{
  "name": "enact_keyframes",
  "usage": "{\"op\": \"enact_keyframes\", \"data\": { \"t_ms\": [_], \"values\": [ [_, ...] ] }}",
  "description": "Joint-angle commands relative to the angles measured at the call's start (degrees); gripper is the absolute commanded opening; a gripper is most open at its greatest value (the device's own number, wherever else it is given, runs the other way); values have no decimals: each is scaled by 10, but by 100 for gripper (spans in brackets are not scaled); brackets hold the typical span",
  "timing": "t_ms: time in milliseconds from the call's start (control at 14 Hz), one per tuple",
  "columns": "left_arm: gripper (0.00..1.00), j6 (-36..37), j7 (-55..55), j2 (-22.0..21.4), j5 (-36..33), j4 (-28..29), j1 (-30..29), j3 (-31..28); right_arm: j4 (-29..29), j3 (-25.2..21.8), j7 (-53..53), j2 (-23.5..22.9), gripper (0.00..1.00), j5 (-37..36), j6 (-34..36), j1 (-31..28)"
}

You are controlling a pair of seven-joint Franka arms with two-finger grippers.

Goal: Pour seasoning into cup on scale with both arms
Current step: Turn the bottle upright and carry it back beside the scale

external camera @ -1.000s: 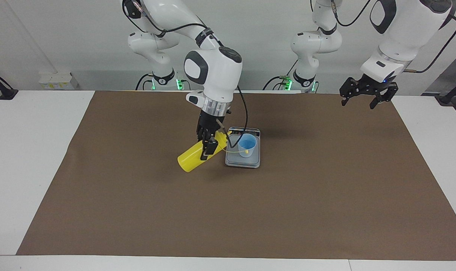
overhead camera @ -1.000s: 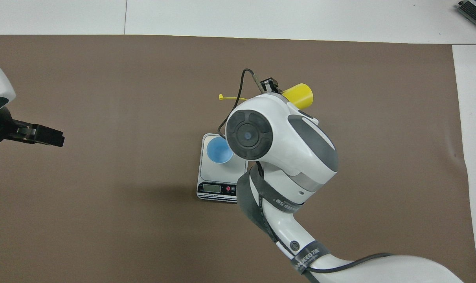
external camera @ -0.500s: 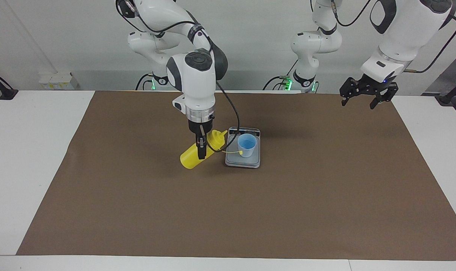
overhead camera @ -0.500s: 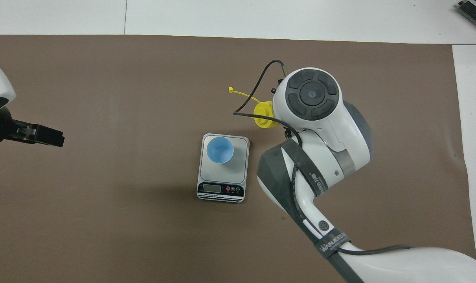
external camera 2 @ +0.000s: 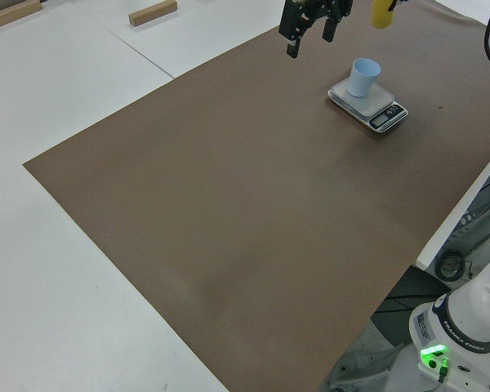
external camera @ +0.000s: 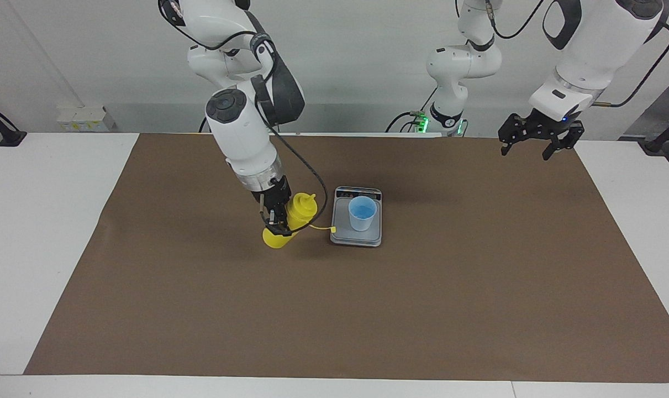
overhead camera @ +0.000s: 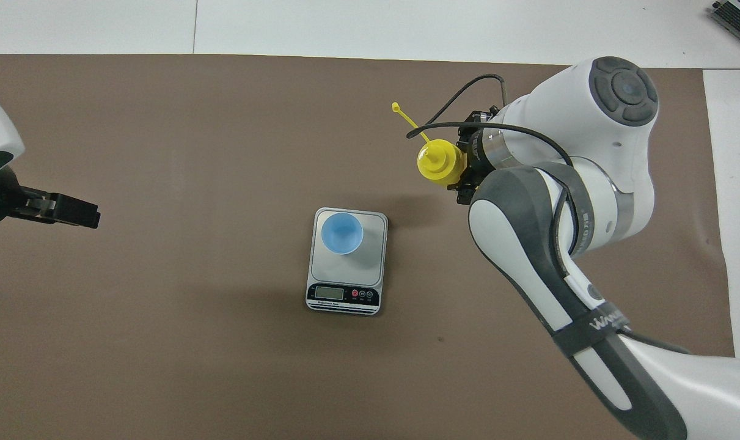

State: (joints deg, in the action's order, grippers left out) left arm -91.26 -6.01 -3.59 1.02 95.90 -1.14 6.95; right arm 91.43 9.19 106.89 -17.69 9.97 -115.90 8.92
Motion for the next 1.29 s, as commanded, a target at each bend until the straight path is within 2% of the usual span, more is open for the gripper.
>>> {"op": "enact_keyframes", "data": {
  "t_ms": [0,214,643,1071,1214],
  "values": [
    [100,6,-7,-5,1,-1,-6,3,15,6,-29,16,0,50,6,-34],
    [100,7,-7,-5,1,-1,-6,3,23,6,-86,18,0,109,23,-73],
    [100,7,-7,-5,1,-1,-6,3,54,6,-125,30,0,155,31,-122],
    [100,7,-7,-5,1,-1,-6,3,88,6,-171,42,0,162,32,-159],
    [100,7,-7,-5,1,-1,-6,3,102,5,-197,49,0,203,32,-168]
  ]
}}
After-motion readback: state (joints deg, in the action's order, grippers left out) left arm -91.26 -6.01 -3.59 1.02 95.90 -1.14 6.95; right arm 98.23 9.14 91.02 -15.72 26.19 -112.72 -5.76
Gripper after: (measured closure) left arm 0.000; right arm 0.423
